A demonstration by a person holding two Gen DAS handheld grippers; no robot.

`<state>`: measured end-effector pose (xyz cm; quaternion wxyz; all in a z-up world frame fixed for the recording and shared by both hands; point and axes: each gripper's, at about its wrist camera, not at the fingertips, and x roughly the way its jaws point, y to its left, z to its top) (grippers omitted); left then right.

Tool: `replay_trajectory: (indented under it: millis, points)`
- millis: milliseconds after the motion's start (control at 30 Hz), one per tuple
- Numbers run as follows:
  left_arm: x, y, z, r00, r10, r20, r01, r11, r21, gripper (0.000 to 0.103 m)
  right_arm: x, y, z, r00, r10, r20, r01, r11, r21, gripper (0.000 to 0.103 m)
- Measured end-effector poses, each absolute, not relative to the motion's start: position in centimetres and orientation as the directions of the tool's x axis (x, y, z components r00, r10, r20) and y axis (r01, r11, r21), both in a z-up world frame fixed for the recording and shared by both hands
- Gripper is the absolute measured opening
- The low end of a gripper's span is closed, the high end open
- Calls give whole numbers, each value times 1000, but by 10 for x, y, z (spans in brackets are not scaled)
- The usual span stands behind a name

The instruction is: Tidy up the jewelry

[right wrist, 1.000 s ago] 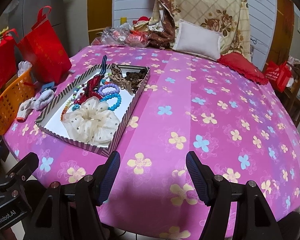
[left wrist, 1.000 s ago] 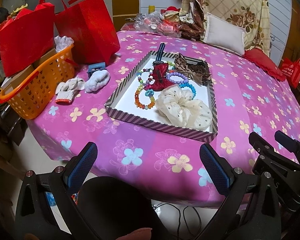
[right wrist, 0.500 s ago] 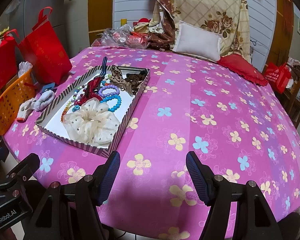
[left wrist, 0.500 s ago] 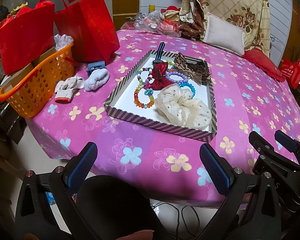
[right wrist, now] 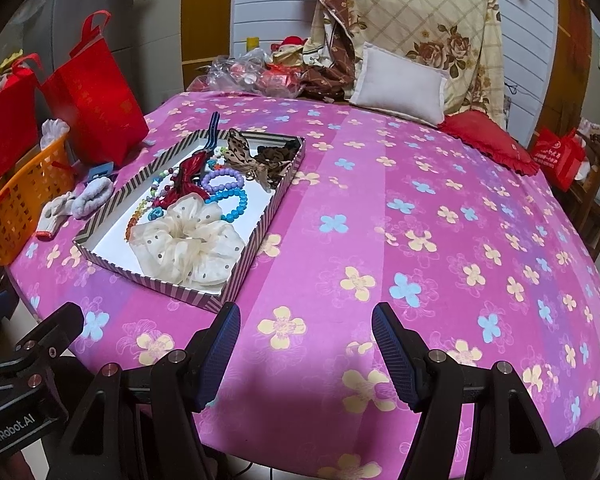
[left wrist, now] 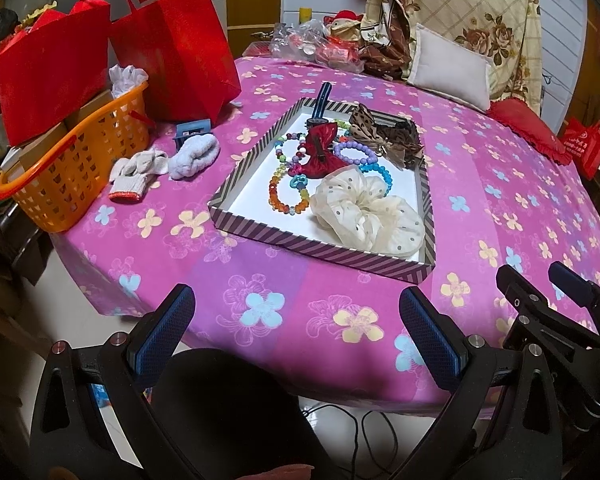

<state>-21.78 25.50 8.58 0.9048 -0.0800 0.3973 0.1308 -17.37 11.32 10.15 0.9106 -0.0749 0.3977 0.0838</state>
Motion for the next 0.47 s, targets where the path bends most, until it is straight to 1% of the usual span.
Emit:
replay_trajectory:
  millis: [233,467]
  points:
    - [-218,256,87,653,178,-736,-299,954,-35,102,-174,108,101,664,113,-739,-222,974,-50,66]
    - [-219,245,99,660,213,-721,-308,951,0,102,-171,89,102,656,135,-742,-209,978,-7,66]
